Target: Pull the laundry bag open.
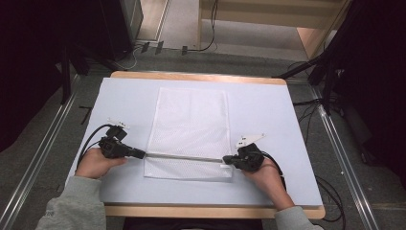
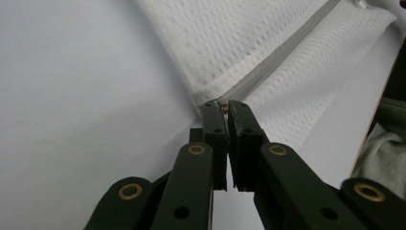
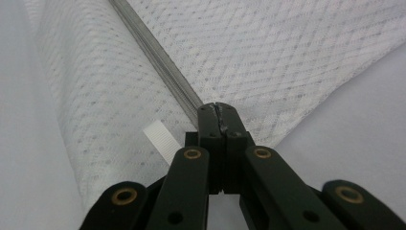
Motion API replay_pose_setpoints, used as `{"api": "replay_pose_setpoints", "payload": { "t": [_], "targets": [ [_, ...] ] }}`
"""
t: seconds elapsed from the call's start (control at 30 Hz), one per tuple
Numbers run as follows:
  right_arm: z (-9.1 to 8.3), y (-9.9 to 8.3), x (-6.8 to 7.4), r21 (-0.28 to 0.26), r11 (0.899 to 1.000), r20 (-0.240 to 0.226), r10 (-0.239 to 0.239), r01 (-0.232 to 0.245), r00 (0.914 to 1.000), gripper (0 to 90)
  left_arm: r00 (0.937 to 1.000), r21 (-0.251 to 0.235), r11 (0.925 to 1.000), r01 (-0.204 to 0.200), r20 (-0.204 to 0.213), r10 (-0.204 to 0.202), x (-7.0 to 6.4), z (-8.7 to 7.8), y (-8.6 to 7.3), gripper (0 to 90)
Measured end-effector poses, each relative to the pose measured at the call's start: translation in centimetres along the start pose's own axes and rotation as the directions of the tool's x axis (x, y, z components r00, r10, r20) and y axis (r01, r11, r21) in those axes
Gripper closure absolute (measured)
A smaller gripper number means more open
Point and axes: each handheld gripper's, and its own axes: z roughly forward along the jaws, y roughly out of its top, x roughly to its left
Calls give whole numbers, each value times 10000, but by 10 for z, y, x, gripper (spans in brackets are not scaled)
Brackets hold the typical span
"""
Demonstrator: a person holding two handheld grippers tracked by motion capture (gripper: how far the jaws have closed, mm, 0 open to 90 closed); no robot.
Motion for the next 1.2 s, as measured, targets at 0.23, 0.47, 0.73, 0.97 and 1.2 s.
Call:
{"api": "replay_pose_setpoints", "payload": {
  "t": [0.23, 0.47, 0.73, 0.97, 1.2],
  "targets": [
    [0, 1, -1, 55, 10000, -43, -3, 3, 10000, 900, 10000, -341, 9994, 2, 80, 1, 0, -2, -4, 877],
    [0, 5, 1, 280, 9996, -16, 47, -47, 10000, 867, 9998, -1108, 9937, -181, -82, 173, 3, -7, -6, 766],
    [-9, 9, -6, -345, 9985, 213, 437, -430, 9988, 576, 9871, -2136, 9750, -613, -1576, 275, 4, -16, -7, 550],
    [-18, 5, -17, -900, 9935, 577, 756, -702, 9955, 464, 9824, -2465, 9679, -490, -1870, 22, 11, -21, -9, 438],
    [-28, 0, -28, -1173, 9900, 895, 893, -786, 9920, 403, 9761, -2699, 9619, -445, -2168, -157, 16, -28, -11, 410]
  ]
}}
